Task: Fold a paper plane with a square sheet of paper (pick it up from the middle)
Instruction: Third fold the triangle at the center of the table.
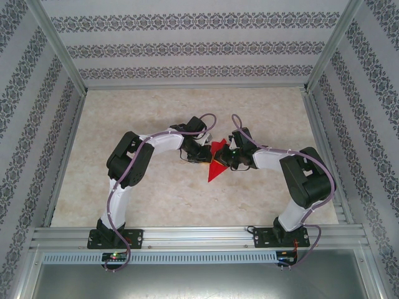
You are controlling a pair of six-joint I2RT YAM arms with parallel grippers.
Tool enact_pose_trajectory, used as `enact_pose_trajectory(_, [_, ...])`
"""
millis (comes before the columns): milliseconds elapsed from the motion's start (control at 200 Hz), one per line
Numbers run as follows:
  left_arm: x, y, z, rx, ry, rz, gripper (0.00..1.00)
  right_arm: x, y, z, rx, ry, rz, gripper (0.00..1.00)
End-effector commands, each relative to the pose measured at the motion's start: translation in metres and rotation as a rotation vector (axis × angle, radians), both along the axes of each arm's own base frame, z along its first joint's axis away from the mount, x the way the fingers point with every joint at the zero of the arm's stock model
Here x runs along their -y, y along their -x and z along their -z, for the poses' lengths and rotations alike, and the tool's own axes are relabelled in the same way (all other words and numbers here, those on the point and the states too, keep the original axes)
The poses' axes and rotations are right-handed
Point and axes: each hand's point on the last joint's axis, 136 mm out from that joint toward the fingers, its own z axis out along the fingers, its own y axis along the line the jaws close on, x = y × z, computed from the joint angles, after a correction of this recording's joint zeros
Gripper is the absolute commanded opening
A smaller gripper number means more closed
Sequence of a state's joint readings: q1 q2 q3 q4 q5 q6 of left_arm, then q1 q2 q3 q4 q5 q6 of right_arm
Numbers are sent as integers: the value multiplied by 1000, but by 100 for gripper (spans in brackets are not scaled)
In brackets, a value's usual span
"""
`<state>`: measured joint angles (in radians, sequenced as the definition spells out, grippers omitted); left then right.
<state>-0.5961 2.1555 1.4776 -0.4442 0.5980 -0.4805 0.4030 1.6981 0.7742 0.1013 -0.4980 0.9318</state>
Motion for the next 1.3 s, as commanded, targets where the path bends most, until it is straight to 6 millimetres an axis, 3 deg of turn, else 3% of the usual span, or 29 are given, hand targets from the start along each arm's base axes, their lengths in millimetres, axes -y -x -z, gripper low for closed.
enact_pose_trajectory(0, [-9, 17, 43, -44, -110, 32, 9, -3, -10, -2, 11, -29, 13, 8])
enact_pose_trajectory(180, [-9, 16, 40, -39, -101, 33, 9, 0, -8, 11, -16, -7, 16, 8])
enact_pose_trajectory(535, [-7, 16, 39, -44, -90, 33, 8, 0, -15, 12, -6, -23, 36, 8])
enact_pose_trajectory(924, [-2, 14, 30, -34, -60, 39, 9, 3, -10, 31, -46, 2, 32, 8])
enact_pose_trajectory(1299, [2, 0, -7, 37, -13, 14, 13, 7, -1, 33, -53, 80, -25, 16])
